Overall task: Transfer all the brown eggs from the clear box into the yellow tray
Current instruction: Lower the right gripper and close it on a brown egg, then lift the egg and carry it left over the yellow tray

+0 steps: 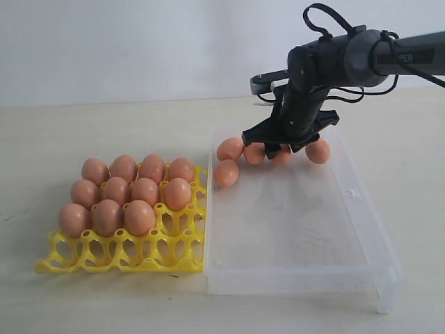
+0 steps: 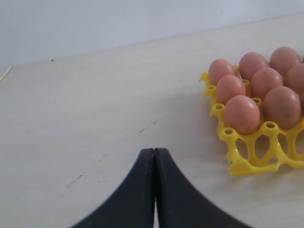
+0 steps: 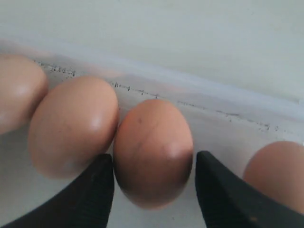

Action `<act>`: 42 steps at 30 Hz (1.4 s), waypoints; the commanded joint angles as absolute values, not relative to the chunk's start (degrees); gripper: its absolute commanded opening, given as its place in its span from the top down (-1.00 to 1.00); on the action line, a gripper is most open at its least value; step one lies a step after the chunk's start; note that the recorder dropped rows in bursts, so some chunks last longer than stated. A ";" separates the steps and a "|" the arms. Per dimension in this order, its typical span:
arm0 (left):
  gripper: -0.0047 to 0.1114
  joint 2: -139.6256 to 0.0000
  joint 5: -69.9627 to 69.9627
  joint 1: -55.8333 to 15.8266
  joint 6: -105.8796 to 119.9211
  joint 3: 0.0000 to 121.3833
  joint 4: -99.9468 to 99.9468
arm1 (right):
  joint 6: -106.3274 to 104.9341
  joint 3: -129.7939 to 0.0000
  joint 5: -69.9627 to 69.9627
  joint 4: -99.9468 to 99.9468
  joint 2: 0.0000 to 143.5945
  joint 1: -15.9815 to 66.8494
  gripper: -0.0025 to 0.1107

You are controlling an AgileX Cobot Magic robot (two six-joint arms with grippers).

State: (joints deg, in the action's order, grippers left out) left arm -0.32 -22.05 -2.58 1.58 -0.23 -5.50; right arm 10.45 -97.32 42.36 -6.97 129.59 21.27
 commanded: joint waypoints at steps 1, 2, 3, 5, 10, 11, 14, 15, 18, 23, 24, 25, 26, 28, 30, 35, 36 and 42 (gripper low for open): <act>0.92 0.00 -21.69 -2.86 1.30 0.00 -5.44 | 10.72 -97.68 40.15 -7.47 129.46 20.91 0.05; 0.92 0.00 -21.69 -2.86 1.30 0.00 -5.44 | 10.72 -97.68 39.97 -7.47 129.46 20.91 0.05; 0.92 0.00 -21.69 -2.86 1.30 0.00 -5.44 | 10.72 -97.68 39.53 -7.47 129.59 20.91 0.05; 0.92 0.00 -21.69 -2.86 1.30 0.00 -5.44 | 10.72 -97.68 38.64 -7.47 129.96 20.91 0.05; 0.92 0.00 -21.69 -2.86 1.30 0.00 -5.44 | 10.72 -97.68 36.00 -7.47 130.07 20.91 0.05; 0.92 0.00 -21.69 -2.86 1.30 0.00 -5.44 | 10.72 -97.68 35.53 -7.47 130.07 20.91 0.04; 0.92 0.00 -21.69 -2.86 1.30 0.00 -5.44 | 10.72 -97.68 34.38 -7.47 130.07 20.91 0.02; 0.92 0.00 -21.69 -2.86 1.30 0.00 -5.44 | 10.72 -97.68 34.13 -7.47 130.18 20.91 0.02; 0.92 0.00 -21.69 -2.86 1.30 0.00 -5.44 | 10.72 -97.68 34.63 -7.47 131.31 20.91 0.02; 0.92 0.00 -21.69 -2.86 1.30 0.00 -5.44 | 10.93 -97.68 34.76 -5.74 132.85 20.91 0.02; 0.92 0.00 -21.69 -2.86 1.30 0.00 -5.44 | 10.93 -97.68 34.76 -5.60 133.30 20.91 0.02; 0.92 0.00 -21.69 -2.86 1.30 0.00 -5.44 | 10.93 -97.68 34.76 -5.27 133.44 20.91 0.02; 0.92 0.00 -21.69 -2.86 1.30 0.00 -5.44 | 10.93 -97.68 34.76 -5.14 133.71 20.91 0.02; 0.92 0.00 -21.69 -2.86 1.30 0.00 -5.44 | 10.93 -97.68 34.65 -5.06 133.92 20.91 0.02; 0.92 0.00 -21.69 -2.86 1.30 0.00 -5.44 | 10.93 -97.68 34.55 -5.06 133.92 20.91 0.08; 0.92 0.00 -21.69 -2.86 1.30 0.00 -5.44 | 10.11 -97.68 34.53 -5.06 133.92 20.91 0.68; 0.92 0.00 -21.69 -2.86 1.30 0.00 -5.44 | 9.54 -97.68 34.53 -5.06 133.92 20.91 0.81; 0.92 0.00 -21.69 -2.86 1.30 0.00 -5.44 | 7.52 -97.68 34.63 -5.06 133.13 20.91 0.96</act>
State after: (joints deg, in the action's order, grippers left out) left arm -0.32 -22.05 -2.58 1.58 -0.23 -5.50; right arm 8.57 -97.32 34.42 -5.47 133.42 21.15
